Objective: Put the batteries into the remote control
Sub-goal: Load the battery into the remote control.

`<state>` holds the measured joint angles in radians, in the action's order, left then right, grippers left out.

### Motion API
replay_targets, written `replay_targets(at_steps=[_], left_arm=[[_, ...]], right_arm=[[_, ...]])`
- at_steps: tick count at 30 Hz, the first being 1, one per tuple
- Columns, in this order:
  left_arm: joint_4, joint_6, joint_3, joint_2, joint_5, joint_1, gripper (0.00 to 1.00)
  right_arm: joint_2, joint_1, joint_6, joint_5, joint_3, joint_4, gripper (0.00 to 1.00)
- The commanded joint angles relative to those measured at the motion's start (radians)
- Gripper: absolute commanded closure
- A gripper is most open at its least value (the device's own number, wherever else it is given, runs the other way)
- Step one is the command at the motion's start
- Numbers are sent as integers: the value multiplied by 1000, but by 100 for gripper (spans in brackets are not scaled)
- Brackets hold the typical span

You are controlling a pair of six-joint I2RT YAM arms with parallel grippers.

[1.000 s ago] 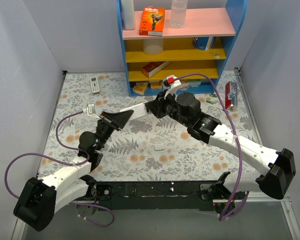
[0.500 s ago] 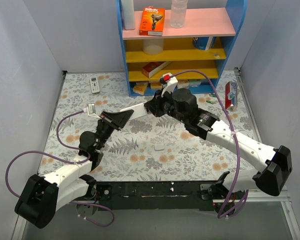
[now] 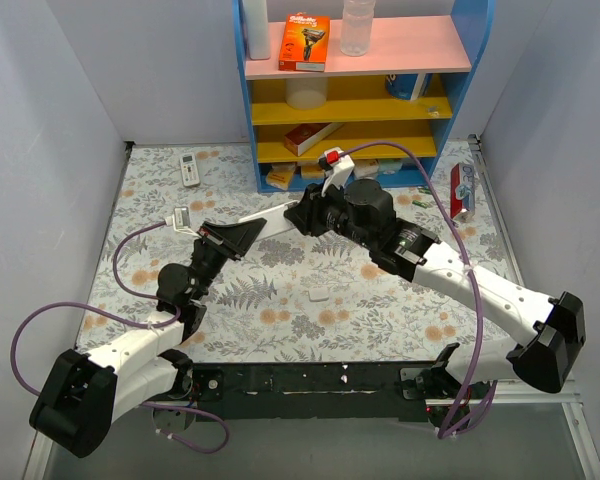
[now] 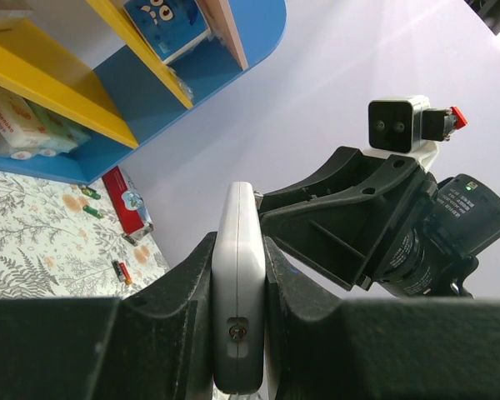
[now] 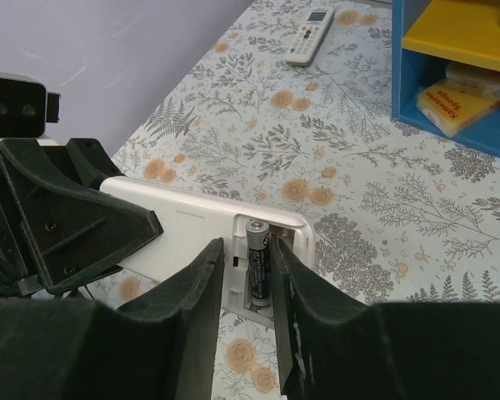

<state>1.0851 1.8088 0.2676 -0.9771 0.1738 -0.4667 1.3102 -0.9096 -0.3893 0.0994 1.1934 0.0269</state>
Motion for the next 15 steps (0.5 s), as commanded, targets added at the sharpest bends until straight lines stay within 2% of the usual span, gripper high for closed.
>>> replay_targets(at_steps=[1, 8, 15], left_arm=[[111, 40, -5, 41, 32, -4, 100], [111, 50, -13, 44, 30, -6, 100], [124, 67, -30, 48, 29, -4, 100]], right_arm=[[-25, 3, 7, 22, 15, 2, 63], [-45, 3, 9, 28, 9, 1, 62], [-71, 3, 26, 63, 5, 5, 53]])
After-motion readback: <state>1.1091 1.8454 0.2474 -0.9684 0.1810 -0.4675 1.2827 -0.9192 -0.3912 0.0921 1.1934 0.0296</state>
